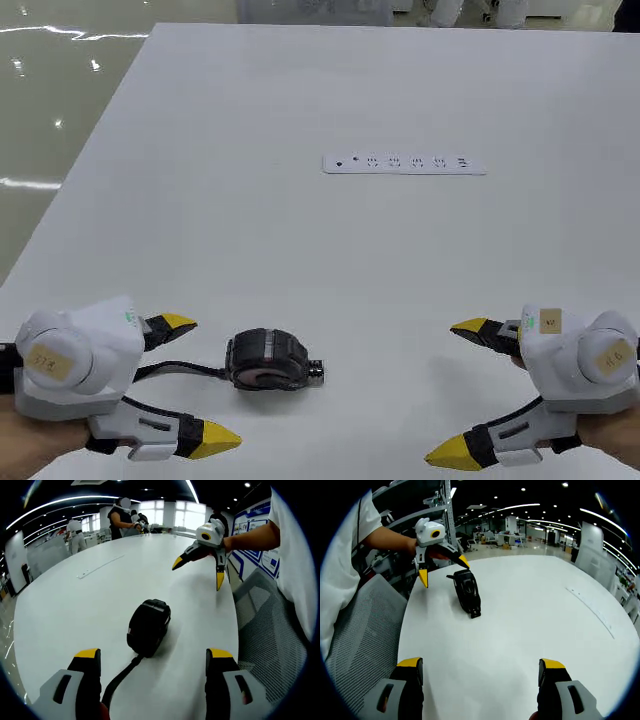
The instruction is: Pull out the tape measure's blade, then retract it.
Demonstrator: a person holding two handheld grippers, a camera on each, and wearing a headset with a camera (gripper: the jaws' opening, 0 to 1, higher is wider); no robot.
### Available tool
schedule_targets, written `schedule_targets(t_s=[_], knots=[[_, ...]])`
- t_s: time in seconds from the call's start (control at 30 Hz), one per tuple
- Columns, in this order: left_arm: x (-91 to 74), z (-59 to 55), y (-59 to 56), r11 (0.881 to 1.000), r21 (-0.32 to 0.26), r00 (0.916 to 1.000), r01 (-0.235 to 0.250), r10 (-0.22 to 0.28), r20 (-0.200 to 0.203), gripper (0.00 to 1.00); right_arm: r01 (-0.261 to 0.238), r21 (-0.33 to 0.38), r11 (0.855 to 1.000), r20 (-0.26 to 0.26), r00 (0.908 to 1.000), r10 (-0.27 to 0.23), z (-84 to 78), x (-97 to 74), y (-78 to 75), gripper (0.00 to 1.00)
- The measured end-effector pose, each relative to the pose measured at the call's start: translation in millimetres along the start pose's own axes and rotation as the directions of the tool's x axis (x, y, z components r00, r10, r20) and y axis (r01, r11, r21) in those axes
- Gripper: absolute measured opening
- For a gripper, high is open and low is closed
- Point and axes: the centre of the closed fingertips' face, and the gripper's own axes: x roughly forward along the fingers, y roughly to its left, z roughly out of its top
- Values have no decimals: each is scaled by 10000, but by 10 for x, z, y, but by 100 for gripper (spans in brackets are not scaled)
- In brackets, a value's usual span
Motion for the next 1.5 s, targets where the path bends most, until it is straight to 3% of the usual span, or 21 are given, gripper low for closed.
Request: schedule_targets(t_s=[0.4,0.77,1.07,1.5], knots=[[201,-30,41,9941,966,9957,495,-415,-828,79,-387,-618,9973,-306,9989,369,107,194,-18,96],[299,-56,102,9900,1185,9901,765,-614,-1265,60,-634,-762,9951,-209,9979,620,216,324,-39,96],[352,-31,110,9871,1360,9897,844,-673,-1263,43,-722,-762,9945,-90,9974,717,267,383,-47,95],[437,1,94,9820,1591,9890,1022,-831,-1227,33,-881,-729,9934,17,9961,885,312,471,-12,94]])
